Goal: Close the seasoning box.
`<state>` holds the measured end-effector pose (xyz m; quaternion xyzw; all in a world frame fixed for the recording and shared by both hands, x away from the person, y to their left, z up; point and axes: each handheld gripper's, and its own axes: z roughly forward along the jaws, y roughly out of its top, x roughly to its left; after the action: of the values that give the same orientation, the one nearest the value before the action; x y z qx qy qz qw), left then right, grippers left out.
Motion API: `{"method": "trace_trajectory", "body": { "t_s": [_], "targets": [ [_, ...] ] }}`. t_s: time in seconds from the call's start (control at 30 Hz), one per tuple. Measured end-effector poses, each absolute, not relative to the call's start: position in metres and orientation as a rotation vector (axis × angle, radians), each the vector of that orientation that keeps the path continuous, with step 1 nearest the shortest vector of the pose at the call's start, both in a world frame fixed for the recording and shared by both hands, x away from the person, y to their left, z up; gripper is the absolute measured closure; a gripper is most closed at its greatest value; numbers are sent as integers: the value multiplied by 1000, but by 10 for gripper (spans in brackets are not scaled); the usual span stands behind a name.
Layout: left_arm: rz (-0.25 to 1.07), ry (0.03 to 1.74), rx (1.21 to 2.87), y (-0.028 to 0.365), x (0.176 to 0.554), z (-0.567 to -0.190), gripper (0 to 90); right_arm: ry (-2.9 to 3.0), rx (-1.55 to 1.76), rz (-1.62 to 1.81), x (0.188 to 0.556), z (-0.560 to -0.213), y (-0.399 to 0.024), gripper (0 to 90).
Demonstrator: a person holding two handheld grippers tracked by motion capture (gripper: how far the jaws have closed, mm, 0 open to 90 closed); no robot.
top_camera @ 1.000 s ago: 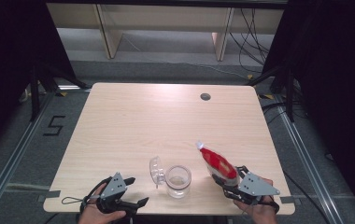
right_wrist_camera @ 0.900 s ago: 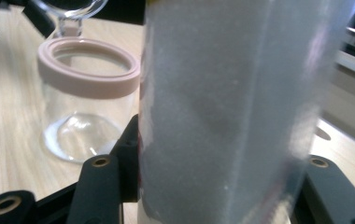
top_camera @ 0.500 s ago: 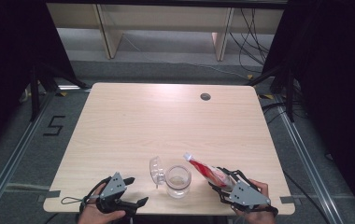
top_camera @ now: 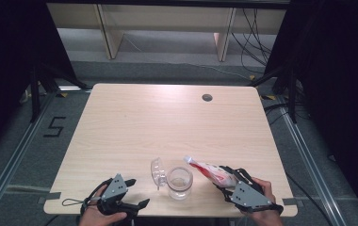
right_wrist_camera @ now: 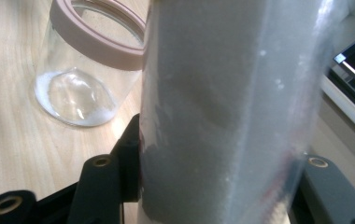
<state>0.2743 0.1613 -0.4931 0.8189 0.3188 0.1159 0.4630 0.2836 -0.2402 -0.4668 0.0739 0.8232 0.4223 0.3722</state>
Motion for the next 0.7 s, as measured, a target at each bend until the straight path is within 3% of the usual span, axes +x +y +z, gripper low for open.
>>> {"method": "trace_trajectory", "body": {
  "t_s": [0.7],
  "targets": [
    [297,788,2029,163,275,-493,171,2112,27,782,272,-467,-235,482]
  ]
}}
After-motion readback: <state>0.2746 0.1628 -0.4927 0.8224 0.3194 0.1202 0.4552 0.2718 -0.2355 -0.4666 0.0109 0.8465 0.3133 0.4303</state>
